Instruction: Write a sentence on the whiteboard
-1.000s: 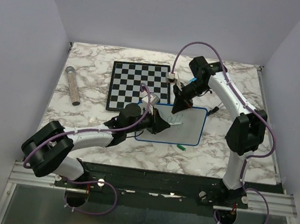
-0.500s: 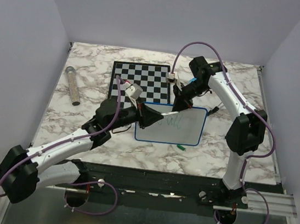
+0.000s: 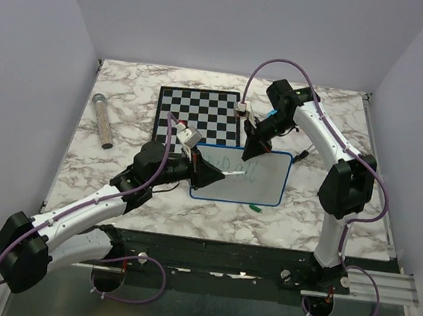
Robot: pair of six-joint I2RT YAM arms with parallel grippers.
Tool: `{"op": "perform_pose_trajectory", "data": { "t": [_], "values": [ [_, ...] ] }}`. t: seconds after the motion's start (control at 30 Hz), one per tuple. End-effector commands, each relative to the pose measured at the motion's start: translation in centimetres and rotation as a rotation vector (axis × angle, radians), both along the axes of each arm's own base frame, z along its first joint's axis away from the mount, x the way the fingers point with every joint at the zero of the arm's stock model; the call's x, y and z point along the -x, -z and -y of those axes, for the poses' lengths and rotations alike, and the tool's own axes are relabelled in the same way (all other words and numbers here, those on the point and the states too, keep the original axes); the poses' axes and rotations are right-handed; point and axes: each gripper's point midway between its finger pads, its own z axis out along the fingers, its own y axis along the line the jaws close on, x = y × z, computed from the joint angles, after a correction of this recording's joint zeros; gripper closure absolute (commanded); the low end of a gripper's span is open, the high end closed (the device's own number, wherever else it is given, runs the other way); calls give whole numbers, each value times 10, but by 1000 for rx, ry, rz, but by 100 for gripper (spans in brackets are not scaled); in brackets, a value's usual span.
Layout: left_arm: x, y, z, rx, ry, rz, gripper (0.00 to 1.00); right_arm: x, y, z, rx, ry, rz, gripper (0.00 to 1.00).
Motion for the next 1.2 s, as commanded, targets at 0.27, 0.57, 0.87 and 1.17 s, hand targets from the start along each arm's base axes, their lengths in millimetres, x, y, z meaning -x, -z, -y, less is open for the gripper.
{"op": "perform_pose_trajectory", "data": {
  "t": [0.27, 0.57, 0.87, 1.17],
  "values": [
    [17, 25, 10, 0, 54, 1, 100, 11, 12, 1, 30, -16, -71, 100],
    [16, 31, 11, 2, 32, 9, 100, 11, 12, 1, 29, -14, -69, 100],
    [17, 32, 16, 11, 31, 17, 100, 11, 10, 1, 24, -15, -68, 99],
    [17, 36, 20, 4, 13, 24, 100, 11, 10, 0, 22, -15, -70, 99]
  ]
}}
